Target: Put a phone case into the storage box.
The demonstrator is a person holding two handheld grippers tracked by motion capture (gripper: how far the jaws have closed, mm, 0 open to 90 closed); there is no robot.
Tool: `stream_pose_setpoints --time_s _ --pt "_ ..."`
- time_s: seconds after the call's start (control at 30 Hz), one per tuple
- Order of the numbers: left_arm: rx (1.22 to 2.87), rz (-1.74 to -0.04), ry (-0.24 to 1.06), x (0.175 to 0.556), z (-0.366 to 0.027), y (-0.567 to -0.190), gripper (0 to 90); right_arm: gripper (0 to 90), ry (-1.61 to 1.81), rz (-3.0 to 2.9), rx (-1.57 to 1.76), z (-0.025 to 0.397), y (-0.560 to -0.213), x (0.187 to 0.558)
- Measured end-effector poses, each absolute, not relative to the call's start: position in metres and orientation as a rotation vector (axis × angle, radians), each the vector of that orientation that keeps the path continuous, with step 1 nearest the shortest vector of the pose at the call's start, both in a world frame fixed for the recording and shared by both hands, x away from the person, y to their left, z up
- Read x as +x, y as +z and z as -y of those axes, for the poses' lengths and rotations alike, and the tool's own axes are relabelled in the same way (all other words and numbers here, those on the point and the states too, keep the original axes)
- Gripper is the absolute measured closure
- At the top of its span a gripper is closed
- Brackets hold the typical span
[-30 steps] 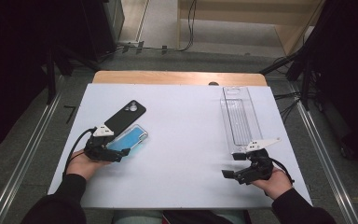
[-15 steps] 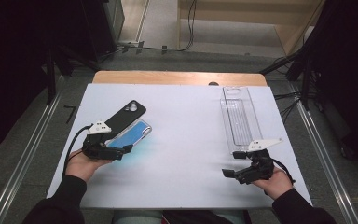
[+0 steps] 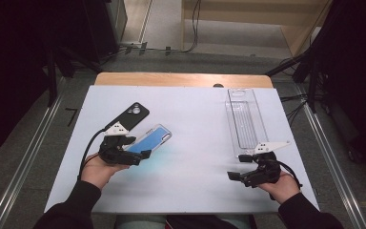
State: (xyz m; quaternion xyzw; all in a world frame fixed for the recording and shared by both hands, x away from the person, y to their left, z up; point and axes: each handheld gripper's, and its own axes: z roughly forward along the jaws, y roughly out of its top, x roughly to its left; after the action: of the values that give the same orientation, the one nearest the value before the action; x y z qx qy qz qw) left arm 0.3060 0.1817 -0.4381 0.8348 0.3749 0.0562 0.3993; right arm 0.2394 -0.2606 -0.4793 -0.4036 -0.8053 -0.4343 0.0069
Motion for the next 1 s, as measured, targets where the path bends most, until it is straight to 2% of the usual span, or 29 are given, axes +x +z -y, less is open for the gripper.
stream_pose_setpoints --time_s 0.5,0.83,0.87,0.9,1.0 --pt "2.045 -1.024 0.076 0.304 -0.154 -0.442 17.1 6.8 -1.392 2.448 -1.328 0.252 -0.471 0.24" --pt "1.997 -1.049 0.141 0.297 -0.134 -0.443 17.1 6.9 -1.357 2.38 -1.413 0.238 -0.457 0.244" --pt "1.99 -1.051 0.152 0.296 -0.133 -0.444 17.1 8.0 -1.355 2.377 -1.42 0.236 -0.456 0.245" --pt "1.984 -1.054 0.16 0.295 -0.131 -0.444 17.1 13.7 -1.357 2.371 -1.419 0.235 -0.455 0.245" --pt "1.967 -1.059 0.183 0.293 -0.126 -0.446 17.1 13.8 -1.363 2.359 -1.431 0.231 -0.452 0.247"
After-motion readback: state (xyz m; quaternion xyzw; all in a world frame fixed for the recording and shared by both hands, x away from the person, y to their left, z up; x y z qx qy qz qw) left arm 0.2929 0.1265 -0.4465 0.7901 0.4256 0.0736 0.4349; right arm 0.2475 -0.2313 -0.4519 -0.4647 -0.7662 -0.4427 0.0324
